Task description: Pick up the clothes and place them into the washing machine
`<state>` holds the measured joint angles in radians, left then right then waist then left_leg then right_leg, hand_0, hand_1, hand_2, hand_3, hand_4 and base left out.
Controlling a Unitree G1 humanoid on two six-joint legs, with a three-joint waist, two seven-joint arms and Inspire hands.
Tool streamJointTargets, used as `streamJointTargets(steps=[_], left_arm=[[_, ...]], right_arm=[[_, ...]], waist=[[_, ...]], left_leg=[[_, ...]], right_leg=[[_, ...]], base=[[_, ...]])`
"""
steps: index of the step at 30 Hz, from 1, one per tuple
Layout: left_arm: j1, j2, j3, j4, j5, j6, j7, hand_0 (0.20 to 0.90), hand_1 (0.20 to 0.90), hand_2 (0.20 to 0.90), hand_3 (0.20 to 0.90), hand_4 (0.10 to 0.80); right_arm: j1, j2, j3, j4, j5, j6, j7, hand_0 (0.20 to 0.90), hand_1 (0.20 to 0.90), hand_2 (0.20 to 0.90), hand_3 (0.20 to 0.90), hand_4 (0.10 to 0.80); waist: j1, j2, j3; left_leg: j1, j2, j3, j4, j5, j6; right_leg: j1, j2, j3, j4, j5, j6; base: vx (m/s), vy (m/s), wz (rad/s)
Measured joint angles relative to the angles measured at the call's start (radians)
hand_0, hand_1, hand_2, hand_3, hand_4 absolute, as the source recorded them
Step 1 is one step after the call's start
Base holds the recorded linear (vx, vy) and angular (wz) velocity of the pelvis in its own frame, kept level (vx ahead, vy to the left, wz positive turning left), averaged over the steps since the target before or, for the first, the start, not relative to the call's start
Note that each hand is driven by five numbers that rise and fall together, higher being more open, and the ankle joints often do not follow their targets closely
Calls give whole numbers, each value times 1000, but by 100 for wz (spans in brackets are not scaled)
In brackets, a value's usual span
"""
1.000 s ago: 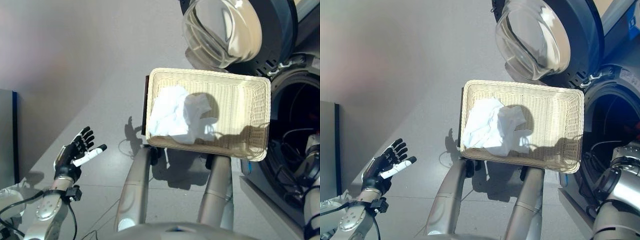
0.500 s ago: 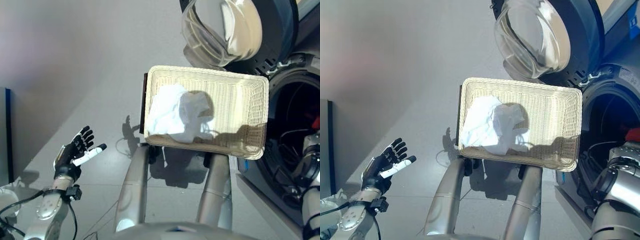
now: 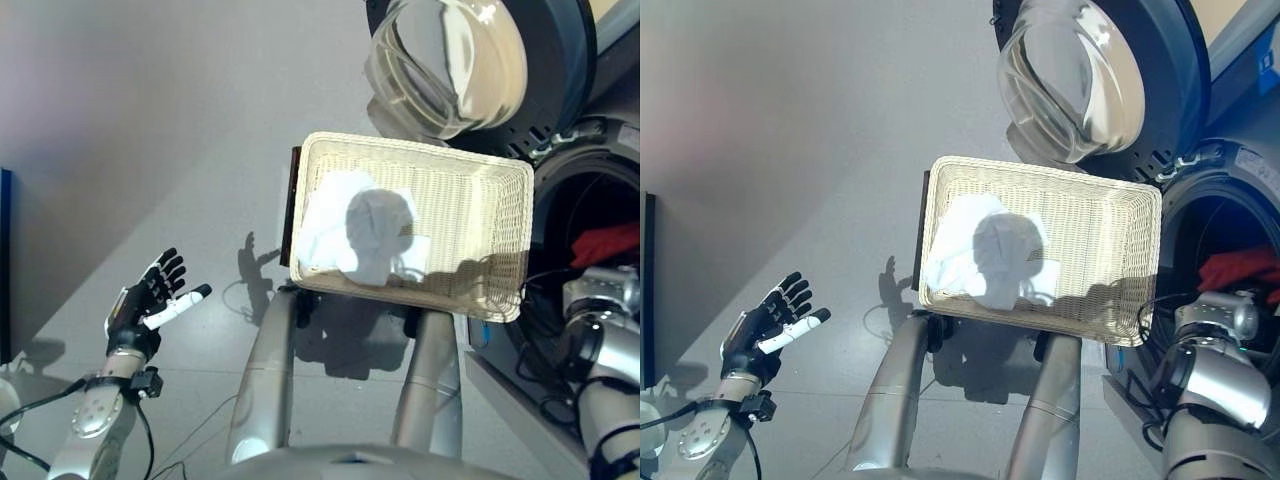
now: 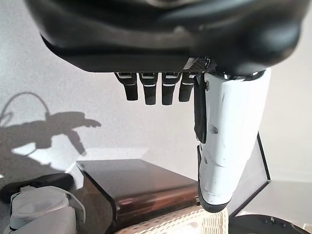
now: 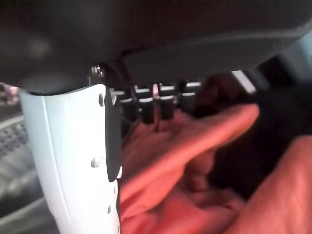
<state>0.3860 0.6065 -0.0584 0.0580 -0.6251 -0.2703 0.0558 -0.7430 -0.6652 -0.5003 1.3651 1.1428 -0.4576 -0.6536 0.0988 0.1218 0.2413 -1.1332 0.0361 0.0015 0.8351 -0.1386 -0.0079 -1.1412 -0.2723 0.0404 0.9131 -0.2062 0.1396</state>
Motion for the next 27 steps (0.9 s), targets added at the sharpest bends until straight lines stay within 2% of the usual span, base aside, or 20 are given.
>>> streamJointTargets(steps=[3, 8, 20, 23, 27], left_arm=[[0, 0, 4, 6, 2, -1, 8, 900, 900, 900, 900, 800], [-9, 0, 9, 16, 2, -1, 8, 900, 900, 900, 900, 800], [-19, 3, 59, 22, 24, 0, 8, 900, 900, 900, 900, 800], [-19, 3, 59, 22, 24, 0, 5, 900, 900, 900, 900, 800], [-19, 10, 57, 21, 24, -2, -11, 900, 900, 900, 900, 800]], right_arm=[[21, 63, 2, -22, -34, 1, 1, 900, 900, 900, 900, 800], [27, 98, 0, -22, -34, 1, 2, 900, 900, 900, 900, 800], [47, 92, -15, -59, -35, 1, 2, 900, 900, 900, 900, 800], [60, 89, 14, -72, -103, 15, -5, 900, 900, 900, 900, 800], [96, 67, 124, -83, -263, 83, 26, 900, 900, 900, 900, 800]], waist=[[0, -9, -4], [1, -16, -5], [-2, -27, -13], [-2, -31, -16], [-2, -31, -16]], left_leg=[[15, -1, 1, -3, -3, 4], [15, -4, 2, 0, -5, 8], [15, 0, 3, 1, -6, 9], [15, 2, 5, -1, -6, 9], [14, 3, 10, 0, -8, 12]], right_leg=[[19, 1, -1, -12, 0, 0], [20, -1, 0, -13, 0, 0], [22, 3, 2, -18, 0, 0], [20, 5, 4, -22, 0, 0], [17, 6, 7, -23, 0, 0]], base=[[-2, 14, -1], [0, 0, 0], [0, -6, -1], [-23, -26, -4], [-32, -40, -3]])
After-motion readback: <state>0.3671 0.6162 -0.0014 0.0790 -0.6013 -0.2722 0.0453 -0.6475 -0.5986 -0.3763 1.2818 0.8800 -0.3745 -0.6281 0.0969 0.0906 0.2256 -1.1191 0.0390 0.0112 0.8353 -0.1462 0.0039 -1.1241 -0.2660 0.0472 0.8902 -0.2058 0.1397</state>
